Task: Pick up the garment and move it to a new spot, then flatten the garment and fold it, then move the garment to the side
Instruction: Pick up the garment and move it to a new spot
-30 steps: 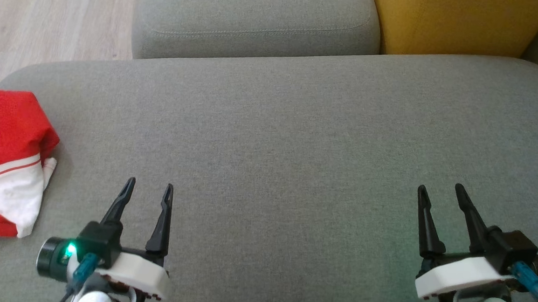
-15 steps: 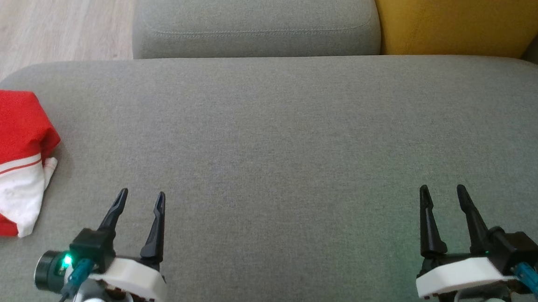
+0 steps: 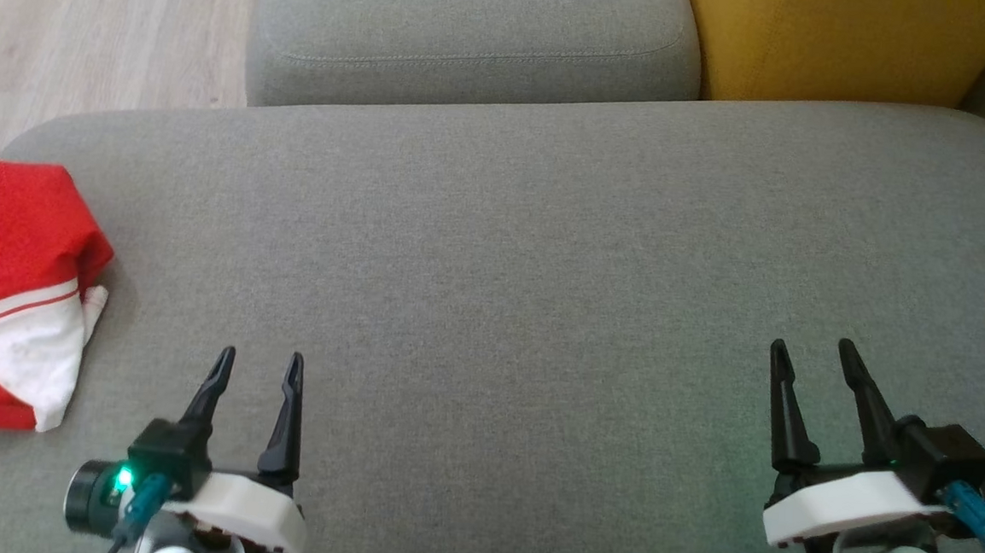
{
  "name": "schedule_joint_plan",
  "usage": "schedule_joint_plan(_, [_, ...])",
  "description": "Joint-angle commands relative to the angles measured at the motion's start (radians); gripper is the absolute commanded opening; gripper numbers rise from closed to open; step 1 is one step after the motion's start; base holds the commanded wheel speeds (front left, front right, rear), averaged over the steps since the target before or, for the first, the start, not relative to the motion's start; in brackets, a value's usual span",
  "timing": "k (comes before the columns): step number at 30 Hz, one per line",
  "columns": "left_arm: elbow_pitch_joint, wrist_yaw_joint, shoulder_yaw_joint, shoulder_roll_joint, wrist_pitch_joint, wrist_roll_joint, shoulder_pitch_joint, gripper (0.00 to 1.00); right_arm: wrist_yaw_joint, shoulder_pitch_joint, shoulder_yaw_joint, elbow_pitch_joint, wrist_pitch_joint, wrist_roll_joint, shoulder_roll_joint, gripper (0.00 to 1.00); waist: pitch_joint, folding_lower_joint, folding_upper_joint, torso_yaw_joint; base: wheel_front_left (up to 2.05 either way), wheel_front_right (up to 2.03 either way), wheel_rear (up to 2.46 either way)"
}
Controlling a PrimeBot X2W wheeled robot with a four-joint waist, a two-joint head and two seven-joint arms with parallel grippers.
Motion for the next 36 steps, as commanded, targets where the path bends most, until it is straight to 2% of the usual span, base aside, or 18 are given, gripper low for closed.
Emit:
schedule_joint_plan(1, [-0.03,-0.003,0.044,0.001,-0.012,0.007,-0.039,1.0,0.008,-0.018,0.02,-0.033,-0.009,-0.008,-0.003,1.0,0.0,0.0,0.0,0.001,0.0,0.0,0.0])
schedule_joint_plan(8, [-0.035,-0.004,0.058,-0.001,-0.012,0.014,-0.047,1.0,0.008,-0.011,0.01,-0.05,0.001,-0.023,-0.003,1.0,0.002,0.0,0.0,0.04,0.0,0.0,0.0])
schedule_joint_plan(17, [-0.047,-0.015,0.093,-0.002,-0.012,0.0,-0.056,1.0,0.008,0.008,0.031,-0.117,0.028,-0.002,-0.002,1.0,-0.001,0.0,0.0,0.205,0.0,0.0,0.0])
schedule_joint_plan(24, [-0.056,-0.023,0.116,-0.002,-0.012,-0.004,-0.046,1.0,0.008,0.015,0.052,-0.151,0.047,0.003,-0.002,1.0,-0.004,0.0,0.0,0.301,0.0,0.0,0.0])
schedule_joint_plan(29, [-0.057,-0.027,0.128,-0.001,-0.012,-0.003,-0.041,1.0,0.008,0.02,0.056,-0.162,0.056,0.008,-0.002,1.0,-0.003,0.0,0.0,0.339,0.0,0.0,0.0])
schedule_joint_plan(36, [-0.058,-0.031,0.137,-0.009,-0.012,-0.002,-0.039,1.0,0.008,0.023,0.057,-0.161,0.061,0.008,-0.002,1.0,-0.004,0.0,0.0,0.356,0.0,0.0,0.0])
